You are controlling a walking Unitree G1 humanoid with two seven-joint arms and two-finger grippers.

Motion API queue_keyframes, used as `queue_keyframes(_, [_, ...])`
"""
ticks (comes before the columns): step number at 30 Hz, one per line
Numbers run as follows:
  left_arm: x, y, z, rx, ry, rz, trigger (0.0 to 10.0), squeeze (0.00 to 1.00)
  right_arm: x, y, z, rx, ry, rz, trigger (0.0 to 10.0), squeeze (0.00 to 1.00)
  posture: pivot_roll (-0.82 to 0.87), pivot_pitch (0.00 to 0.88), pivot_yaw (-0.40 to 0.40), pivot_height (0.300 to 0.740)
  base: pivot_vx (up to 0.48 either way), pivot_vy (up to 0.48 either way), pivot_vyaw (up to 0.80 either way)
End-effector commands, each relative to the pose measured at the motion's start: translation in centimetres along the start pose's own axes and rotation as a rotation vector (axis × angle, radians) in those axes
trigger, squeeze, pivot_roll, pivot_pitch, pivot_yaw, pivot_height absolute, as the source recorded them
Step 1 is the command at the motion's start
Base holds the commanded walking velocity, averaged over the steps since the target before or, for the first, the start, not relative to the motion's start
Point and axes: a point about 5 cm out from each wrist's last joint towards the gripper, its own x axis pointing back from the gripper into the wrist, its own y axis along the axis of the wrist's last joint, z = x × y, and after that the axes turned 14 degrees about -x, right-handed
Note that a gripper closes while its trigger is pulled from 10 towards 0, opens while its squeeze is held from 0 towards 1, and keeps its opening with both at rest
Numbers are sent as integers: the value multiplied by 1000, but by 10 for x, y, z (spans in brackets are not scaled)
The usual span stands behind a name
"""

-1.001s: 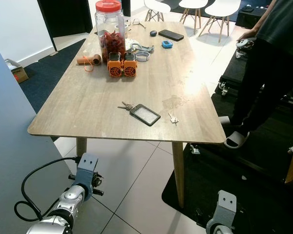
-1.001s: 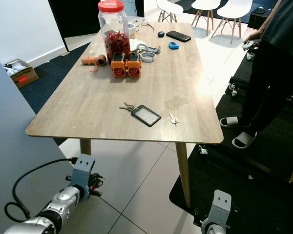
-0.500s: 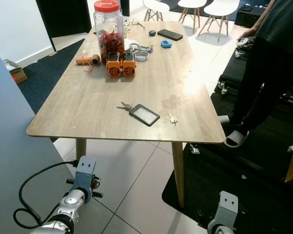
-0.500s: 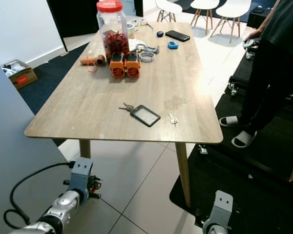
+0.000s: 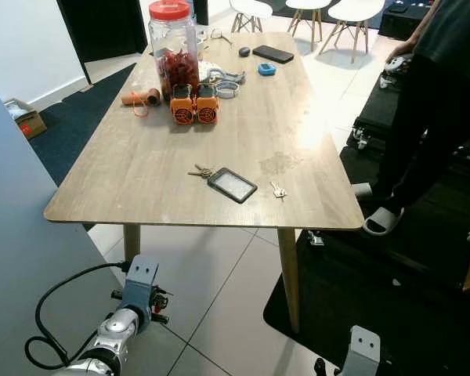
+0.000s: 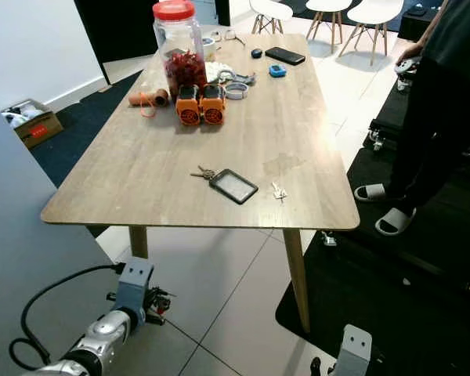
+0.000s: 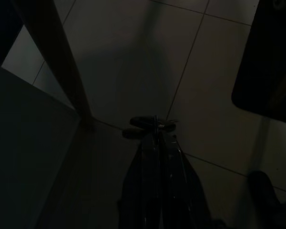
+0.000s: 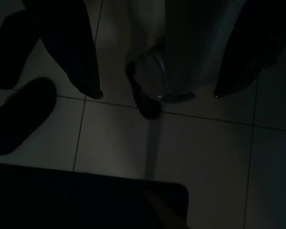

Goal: Hang keys on a hook

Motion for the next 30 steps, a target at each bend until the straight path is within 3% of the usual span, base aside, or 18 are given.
queue_keyframes(1, [-1, 4, 0, -9, 1, -15, 10000, 0, 0, -2, 2, 1, 1, -3, 10000, 0, 22, 14, 54, 740, 0, 0, 0])
queue_keyframes(11, [0, 0, 0, -15, -7, 2, 10000, 0, 1, -5, 4, -75, 55, 17, 10000, 0, 24, 11, 56, 740, 0, 0, 0])
queue_keyframes(19, [0, 0, -1, -18, -7, 8, 10000, 0, 1, -4, -3, 42, 44, 24, 10000, 0, 26, 12, 59, 740, 0, 0, 0])
queue_keyframes(22, [0, -1, 0, -40, -16, 16, 10000, 0, 2, -6, -5, 141, 40, 38, 10000, 0, 26, 12, 65, 740, 0, 0, 0])
queue_keyframes(24, [0, -1, 0, -40, -16, 16, 10000, 0, 2, -6, -5, 141, 40, 38, 10000, 0, 26, 12, 65, 740, 0, 0, 0])
queue_keyframes(30, [0, -2, 4, -45, -10, 23, 10000, 0, 0, -7, 9, 195, 59, 46, 10000, 0, 28, 17, 59, 740, 0, 0, 0])
